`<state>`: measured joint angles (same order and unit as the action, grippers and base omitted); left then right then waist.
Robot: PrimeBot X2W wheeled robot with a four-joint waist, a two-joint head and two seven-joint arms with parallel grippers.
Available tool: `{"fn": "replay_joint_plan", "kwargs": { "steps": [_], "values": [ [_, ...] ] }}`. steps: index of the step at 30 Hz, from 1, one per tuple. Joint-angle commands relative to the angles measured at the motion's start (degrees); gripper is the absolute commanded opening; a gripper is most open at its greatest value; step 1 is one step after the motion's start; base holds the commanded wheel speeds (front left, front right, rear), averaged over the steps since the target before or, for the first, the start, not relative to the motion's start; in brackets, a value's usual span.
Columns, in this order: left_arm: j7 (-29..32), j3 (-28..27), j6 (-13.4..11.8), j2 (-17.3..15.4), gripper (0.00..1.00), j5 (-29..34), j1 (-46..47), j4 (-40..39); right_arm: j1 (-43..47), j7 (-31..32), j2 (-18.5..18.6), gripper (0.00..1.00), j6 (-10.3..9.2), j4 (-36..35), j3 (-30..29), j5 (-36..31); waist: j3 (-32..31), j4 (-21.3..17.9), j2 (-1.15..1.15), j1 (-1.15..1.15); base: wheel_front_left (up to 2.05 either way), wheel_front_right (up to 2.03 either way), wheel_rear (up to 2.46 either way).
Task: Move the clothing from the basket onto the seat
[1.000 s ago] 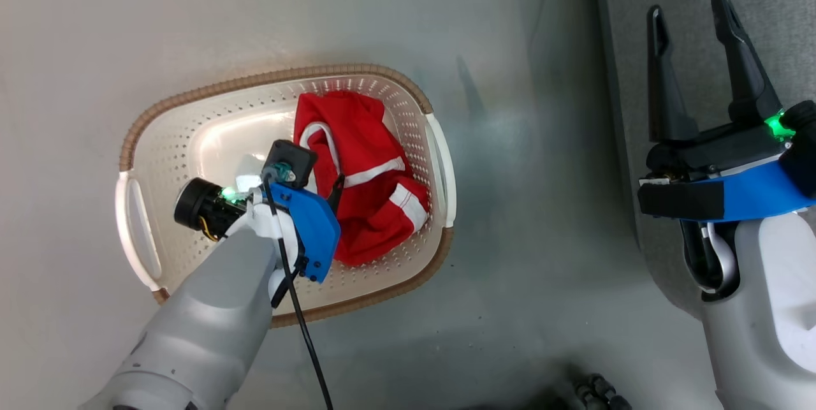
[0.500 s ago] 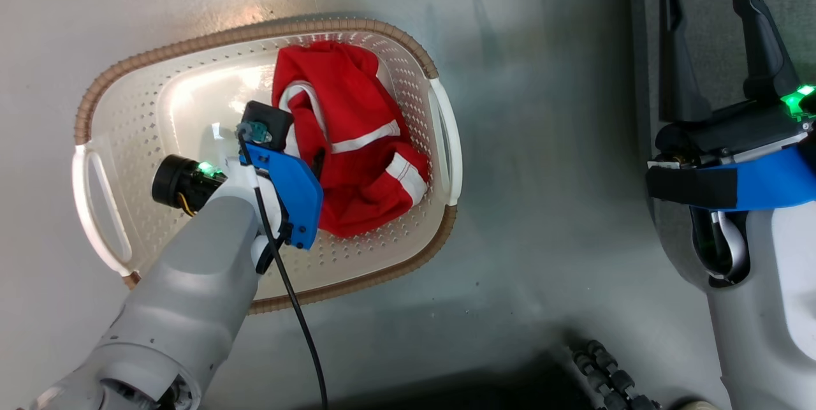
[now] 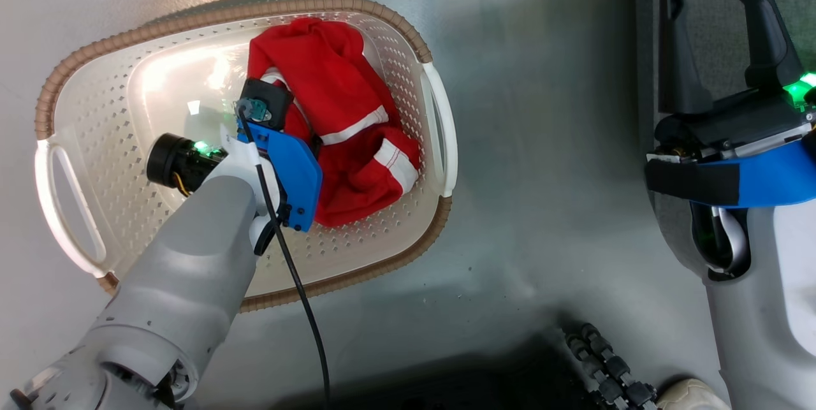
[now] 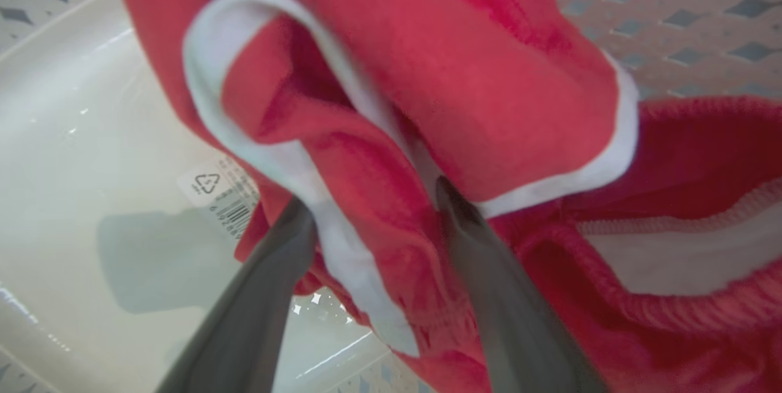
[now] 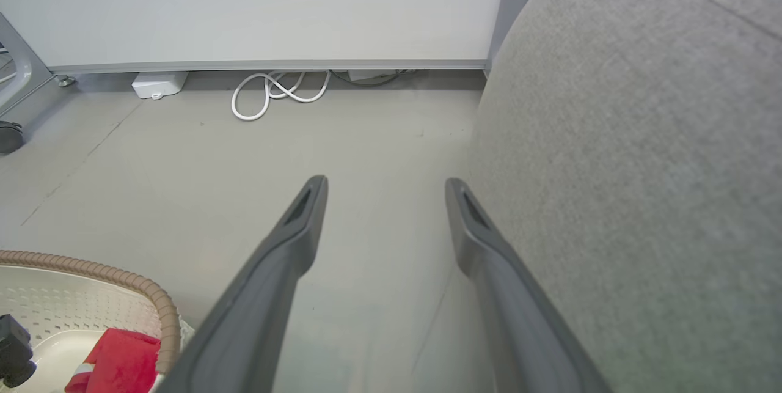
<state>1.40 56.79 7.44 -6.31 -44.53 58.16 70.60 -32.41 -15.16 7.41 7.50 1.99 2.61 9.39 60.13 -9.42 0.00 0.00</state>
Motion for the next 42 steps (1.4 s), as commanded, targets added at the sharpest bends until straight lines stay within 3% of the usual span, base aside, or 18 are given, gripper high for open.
{"fn": "replay_joint_plan", "kwargs": {
  "steps": [1, 2, 5, 26, 42],
  "values": [
    [-0.31, 0.65, 0.03, -0.31, 1.00, 0.18, 1.19, 0.43, -0.35, 0.02, 0.10, 1.00, -0.01, 0.62, -0.76, 0.23, 0.20, -0.11, 0.00, 0.00, 0.00, 0.00, 0.00],
    [-0.34, 0.96, 0.03, -0.25, 1.00, 0.21, 1.23, 0.54, -0.40, 0.03, 0.09, 1.00, -0.01, 0.65, -0.84, 0.24, 0.29, -0.14, 0.00, 0.00, 0.00, 0.00, 0.00],
    [-0.56, 1.66, 0.03, -0.16, 0.00, 0.04, 1.57, 0.99, -0.53, 0.03, 0.10, 1.00, -0.01, 0.62, -1.03, 0.18, 0.51, -0.15, 0.00, 0.00, 0.00, 0.00, 0.00],
    [-2.23, 8.00, 0.03, 0.63, 0.00, -3.21, 2.09, -2.98, -1.40, 0.02, 0.75, 1.00, -0.01, 1.55, -1.65, 0.26, -0.70, 1.78, 0.00, 0.00, 0.00, 0.00, 0.00],
    [-11.58, 14.26, 0.03, -0.12, 0.00, -8.50, 2.33, -12.06, 0.41, -0.01, 2.07, 1.00, 0.00, 1.07, -3.01, -0.73, -4.29, 5.29, 0.00, 0.00, 0.00, 0.00, 0.00]
  ]
}}
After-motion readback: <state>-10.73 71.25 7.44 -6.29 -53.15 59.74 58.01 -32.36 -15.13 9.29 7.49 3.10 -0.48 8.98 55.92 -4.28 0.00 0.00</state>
